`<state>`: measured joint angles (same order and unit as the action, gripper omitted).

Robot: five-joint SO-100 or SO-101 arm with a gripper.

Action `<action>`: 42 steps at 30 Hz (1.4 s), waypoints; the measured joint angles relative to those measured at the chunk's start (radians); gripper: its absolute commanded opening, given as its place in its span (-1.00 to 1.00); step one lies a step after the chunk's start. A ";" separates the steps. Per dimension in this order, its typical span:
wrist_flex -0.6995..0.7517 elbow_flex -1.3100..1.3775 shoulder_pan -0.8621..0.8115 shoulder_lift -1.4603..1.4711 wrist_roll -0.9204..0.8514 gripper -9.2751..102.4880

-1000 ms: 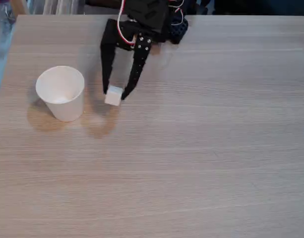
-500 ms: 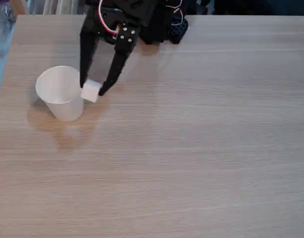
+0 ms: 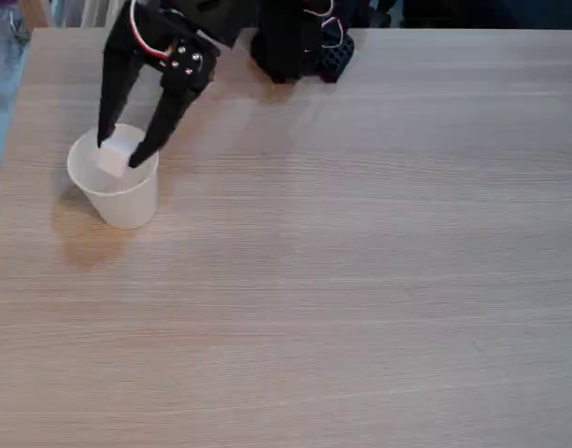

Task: Grasp a block and put it in the bin.

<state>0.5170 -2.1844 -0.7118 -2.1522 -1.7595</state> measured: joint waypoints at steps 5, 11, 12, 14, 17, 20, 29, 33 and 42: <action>0.077 0.020 -0.048 0.015 0.000 -0.66; 0.147 0.020 -0.080 0.015 0.002 -0.66; 0.152 0.020 -0.081 0.015 0.005 -0.66; 0.156 0.020 -0.086 0.015 0.005 -0.66; 0.158 0.000 -0.087 0.015 0.005 -0.66; 0.155 -0.026 -0.097 0.015 0.005 -0.66; 0.135 -0.040 -0.104 0.015 0.005 -0.60; 0.132 -0.040 -0.103 0.015 0.005 -0.45; 0.114 -0.040 -0.103 0.015 0.003 -0.34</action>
<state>0.6305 -2.2243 -0.8145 -2.1368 -1.7564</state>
